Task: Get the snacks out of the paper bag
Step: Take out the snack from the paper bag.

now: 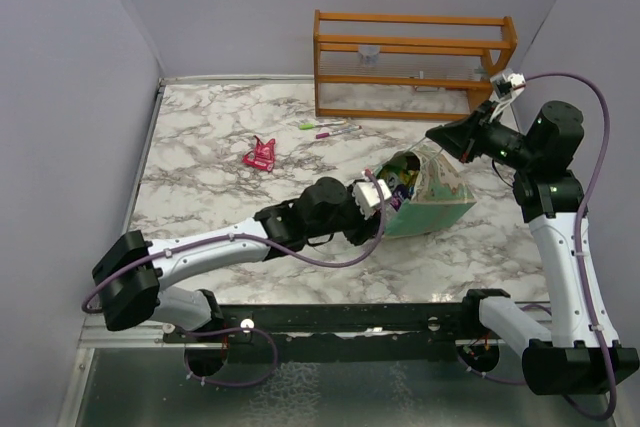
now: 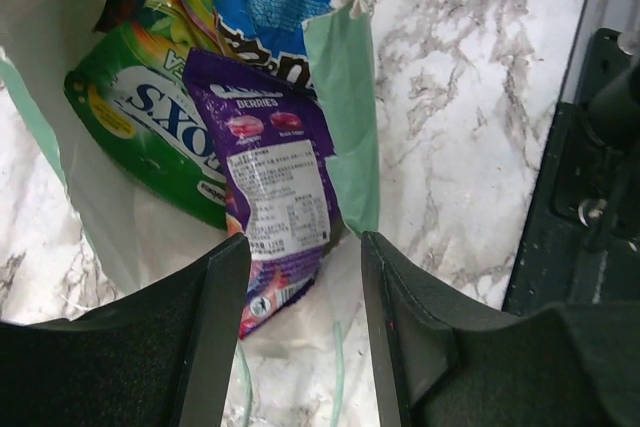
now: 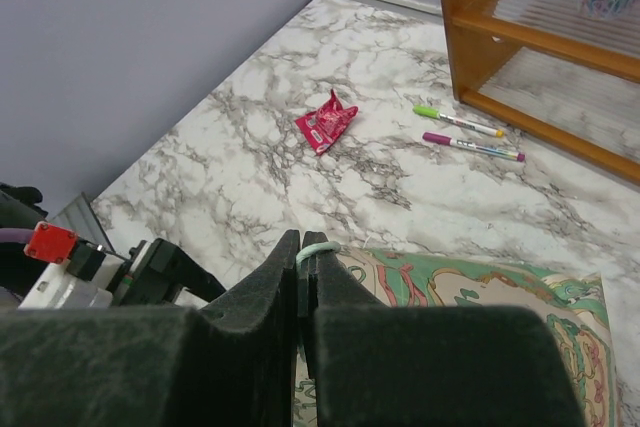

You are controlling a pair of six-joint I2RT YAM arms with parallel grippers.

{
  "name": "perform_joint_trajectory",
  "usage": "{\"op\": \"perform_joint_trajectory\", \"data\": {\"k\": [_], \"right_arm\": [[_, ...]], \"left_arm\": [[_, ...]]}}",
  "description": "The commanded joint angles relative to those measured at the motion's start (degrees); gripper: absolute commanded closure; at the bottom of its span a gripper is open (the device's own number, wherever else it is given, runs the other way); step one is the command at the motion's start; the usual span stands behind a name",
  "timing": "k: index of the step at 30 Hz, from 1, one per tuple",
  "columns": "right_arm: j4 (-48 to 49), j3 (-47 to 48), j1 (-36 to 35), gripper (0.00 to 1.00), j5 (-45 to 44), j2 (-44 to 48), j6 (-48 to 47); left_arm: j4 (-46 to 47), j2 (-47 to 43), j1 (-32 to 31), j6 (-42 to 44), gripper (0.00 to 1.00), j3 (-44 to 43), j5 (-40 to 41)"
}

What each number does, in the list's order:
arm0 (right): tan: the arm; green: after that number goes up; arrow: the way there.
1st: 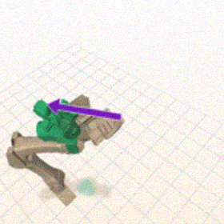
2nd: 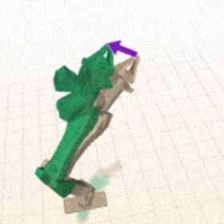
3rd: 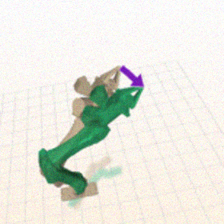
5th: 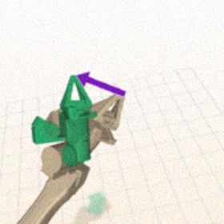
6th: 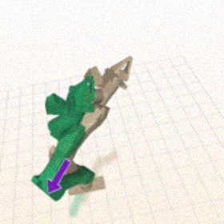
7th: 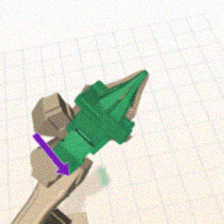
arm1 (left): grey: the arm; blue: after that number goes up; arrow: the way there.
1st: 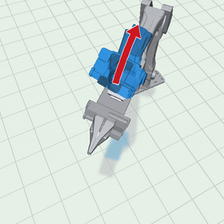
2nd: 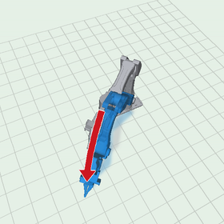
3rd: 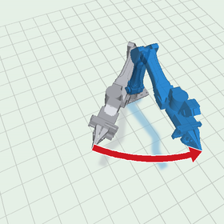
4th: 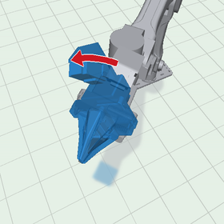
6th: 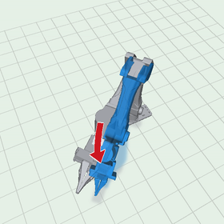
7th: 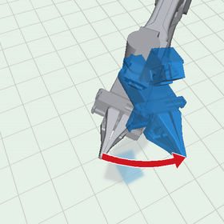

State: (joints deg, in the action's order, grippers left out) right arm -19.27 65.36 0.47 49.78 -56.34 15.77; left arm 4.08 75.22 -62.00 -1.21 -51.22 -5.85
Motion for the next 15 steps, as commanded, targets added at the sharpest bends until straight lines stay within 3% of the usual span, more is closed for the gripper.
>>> {"op": "perform_joint_trajectory", "data": {"k": [1, 8, 15], "right_arm": [[2.3, 0.3, 0.0, 0.97, 0.4, 1.5, -0.1], [1.6, 0.6, 0.0, 0.97, 0.2, 1.9, -0.5], [1.5, 0.5, 0.0, 0.97, 0.1, 2.1, -0.7]], "left_arm": [[4.0, 4.4, 0.0, 4.0, 0.51, -3.0, 1.7], [4.4, 10.5, 0.8, 5.2, 0.61, -5.9, 2.6], [5.5, 13.0, 1.0, 4.8, 0.59, -5.8, 1.5]]}}
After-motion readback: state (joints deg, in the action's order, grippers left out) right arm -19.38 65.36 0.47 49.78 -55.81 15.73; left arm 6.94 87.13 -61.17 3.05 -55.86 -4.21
